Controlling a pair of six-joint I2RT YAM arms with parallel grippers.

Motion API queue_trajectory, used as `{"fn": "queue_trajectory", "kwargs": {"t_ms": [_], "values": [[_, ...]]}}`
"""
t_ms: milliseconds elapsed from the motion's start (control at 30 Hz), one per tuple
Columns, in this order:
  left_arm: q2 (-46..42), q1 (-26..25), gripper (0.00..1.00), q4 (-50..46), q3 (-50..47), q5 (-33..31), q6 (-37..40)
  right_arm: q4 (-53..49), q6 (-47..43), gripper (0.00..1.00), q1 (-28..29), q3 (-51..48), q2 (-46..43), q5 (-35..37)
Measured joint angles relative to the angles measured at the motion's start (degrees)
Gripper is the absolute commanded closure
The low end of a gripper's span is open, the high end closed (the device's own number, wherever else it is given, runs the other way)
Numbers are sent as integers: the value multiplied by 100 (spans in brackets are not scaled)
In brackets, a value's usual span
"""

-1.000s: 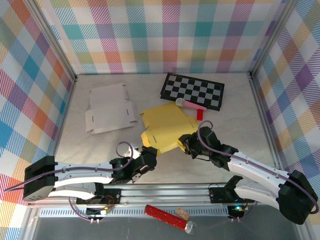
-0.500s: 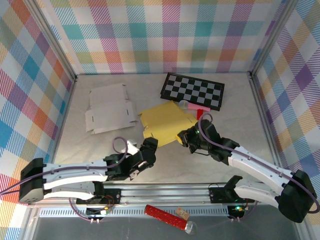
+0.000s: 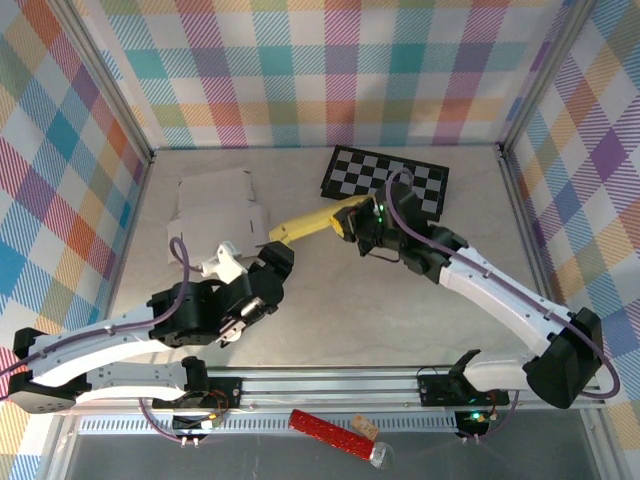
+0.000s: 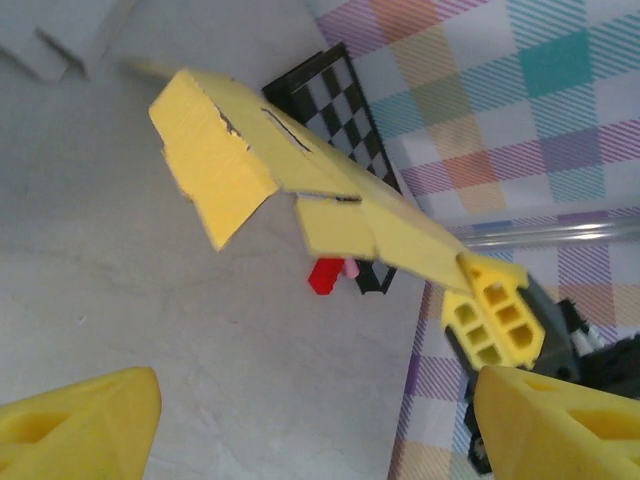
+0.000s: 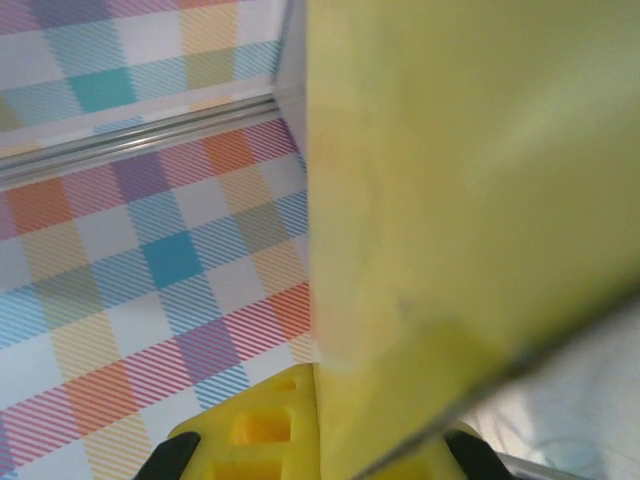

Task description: Fold the paper box

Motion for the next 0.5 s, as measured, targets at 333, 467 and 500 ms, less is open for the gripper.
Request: {"fn": "queue_trajectory", "kwargs": {"t_ms": [333, 467, 500], "values": [[105, 496, 23, 92, 1495, -26, 2409, -1049, -505, 100, -476, 2122, 649, 22], [105, 573, 28, -24, 1930, -125, 2990, -2264, -501, 100, -503, 3049, 863, 63], [105, 605, 28, -44, 1991, -127, 3084, -2594, -492, 100, -501, 3222, 863, 94]]}}
